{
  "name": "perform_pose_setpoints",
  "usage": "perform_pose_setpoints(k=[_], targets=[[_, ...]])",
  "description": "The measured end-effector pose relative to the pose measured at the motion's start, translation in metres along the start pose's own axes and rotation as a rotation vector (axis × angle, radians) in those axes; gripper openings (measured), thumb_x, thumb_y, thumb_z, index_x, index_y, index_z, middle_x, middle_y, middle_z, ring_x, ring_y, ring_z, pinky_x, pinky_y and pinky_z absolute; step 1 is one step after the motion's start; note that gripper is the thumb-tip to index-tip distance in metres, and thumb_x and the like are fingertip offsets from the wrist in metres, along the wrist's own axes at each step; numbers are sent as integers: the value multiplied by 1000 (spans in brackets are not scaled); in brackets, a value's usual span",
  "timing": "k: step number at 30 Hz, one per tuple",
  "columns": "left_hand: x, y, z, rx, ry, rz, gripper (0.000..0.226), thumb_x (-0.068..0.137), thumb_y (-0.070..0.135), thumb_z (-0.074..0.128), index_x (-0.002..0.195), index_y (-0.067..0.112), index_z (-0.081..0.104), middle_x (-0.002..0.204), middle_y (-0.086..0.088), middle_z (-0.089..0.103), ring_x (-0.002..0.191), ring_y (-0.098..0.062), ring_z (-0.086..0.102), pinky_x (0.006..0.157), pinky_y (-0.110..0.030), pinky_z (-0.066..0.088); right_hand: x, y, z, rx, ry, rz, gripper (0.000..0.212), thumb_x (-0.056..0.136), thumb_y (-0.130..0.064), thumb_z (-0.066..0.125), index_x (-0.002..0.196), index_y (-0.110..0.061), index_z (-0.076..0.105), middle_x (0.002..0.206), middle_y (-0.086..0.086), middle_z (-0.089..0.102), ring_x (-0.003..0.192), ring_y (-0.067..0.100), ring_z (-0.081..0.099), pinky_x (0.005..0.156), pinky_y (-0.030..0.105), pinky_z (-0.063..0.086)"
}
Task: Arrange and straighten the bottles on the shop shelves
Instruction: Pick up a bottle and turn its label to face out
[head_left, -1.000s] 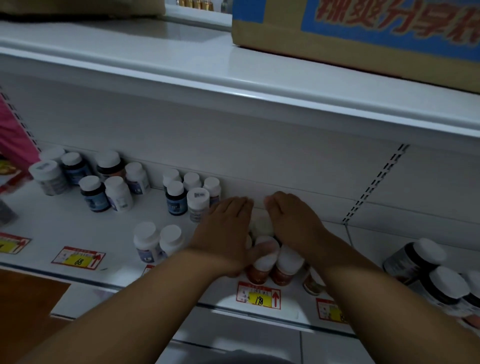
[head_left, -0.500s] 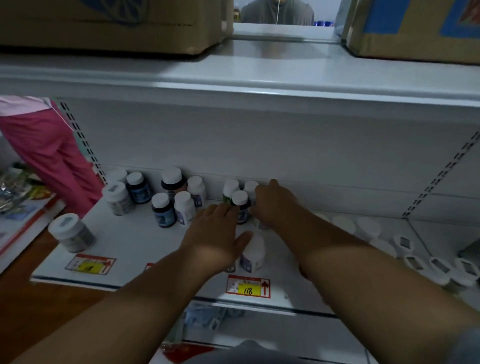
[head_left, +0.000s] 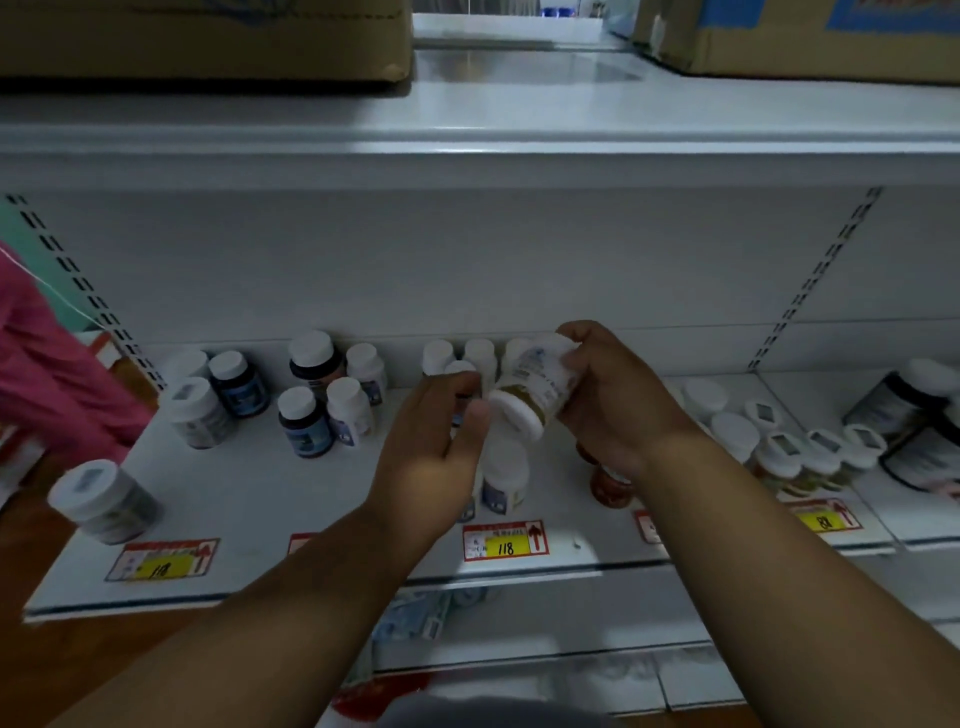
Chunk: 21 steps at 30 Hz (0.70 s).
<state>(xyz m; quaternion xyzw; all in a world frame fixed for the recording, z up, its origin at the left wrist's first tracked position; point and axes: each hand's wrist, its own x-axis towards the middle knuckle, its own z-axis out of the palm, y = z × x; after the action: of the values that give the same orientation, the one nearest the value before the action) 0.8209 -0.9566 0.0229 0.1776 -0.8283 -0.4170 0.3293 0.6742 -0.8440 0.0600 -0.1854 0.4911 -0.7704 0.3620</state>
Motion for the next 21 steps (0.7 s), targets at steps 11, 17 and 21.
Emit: perform_pose_setpoints(k=[11, 17, 21], targets=[[-53, 3, -20, 15, 51, -33, 46, 98, 54, 19, 103, 33, 60, 100, 8, 60, 97, -7, 55, 84, -22, 42, -23, 45, 63, -530, -20, -80, 17, 72, -51, 60, 74, -35, 59, 81, 2, 63, 76, 22, 63, 69, 40, 53], [-72, -31, -82, 108, 96, -157, 45, 91, 63, 20, 97, 38, 57, 92, 6, 57, 88, -8, 53, 80, -25, 45, -25, 77, 120, -696, -188, -295, 9, 86, -37, 64, 83, -40, 56, 73, -21, 62, 59, -5, 56, 48, 12, 45], [-75, -68, -146, 290, 3, -149, 68, 91, 62, 18, 117, 15, 59, 109, -3, 59, 104, -20, 54, 89, -38, 43, -15, 106, 171, -776, -225, -322, 13, 85, -36, 65, 93, -35, 55, 92, -18, 62, 78, 2, 61, 65, 27, 55]])
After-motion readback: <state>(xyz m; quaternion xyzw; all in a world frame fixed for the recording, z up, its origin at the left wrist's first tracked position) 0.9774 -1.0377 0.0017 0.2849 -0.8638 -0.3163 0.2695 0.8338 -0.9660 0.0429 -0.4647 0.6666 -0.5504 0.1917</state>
